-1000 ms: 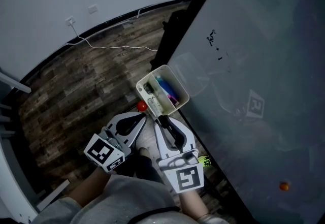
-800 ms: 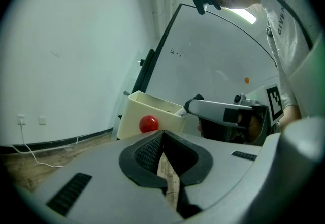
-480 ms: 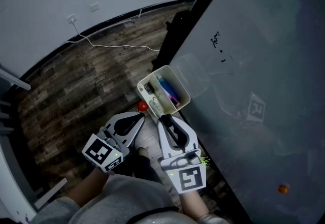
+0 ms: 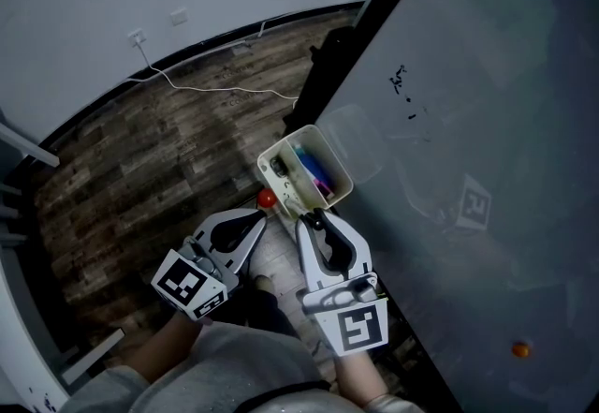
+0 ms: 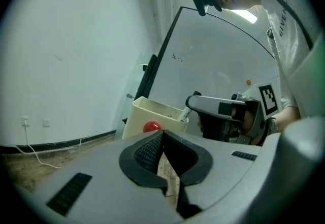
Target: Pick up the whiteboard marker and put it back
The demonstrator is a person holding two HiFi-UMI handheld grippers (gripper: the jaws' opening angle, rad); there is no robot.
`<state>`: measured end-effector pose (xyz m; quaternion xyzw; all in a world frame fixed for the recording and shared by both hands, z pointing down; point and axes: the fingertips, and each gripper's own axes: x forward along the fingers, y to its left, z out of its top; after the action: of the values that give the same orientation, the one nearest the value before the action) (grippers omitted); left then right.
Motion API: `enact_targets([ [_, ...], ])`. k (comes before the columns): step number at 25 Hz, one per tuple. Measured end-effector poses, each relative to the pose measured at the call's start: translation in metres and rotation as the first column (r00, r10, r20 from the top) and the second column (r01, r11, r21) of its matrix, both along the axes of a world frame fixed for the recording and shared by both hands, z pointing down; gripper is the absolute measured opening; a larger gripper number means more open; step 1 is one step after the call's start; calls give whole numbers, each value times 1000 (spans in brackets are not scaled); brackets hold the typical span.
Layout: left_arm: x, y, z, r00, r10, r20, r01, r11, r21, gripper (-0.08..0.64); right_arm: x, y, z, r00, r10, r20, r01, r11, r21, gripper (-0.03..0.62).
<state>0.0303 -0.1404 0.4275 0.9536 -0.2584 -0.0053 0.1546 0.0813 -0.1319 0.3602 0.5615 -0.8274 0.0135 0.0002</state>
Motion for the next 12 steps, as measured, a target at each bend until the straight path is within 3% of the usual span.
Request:
enact_targets([
  [12, 0, 2, -6, 1000, 4, -9, -4, 1000, 6, 15, 2, -3, -14, 1000, -3, 21, 3, 1000, 22, 87],
])
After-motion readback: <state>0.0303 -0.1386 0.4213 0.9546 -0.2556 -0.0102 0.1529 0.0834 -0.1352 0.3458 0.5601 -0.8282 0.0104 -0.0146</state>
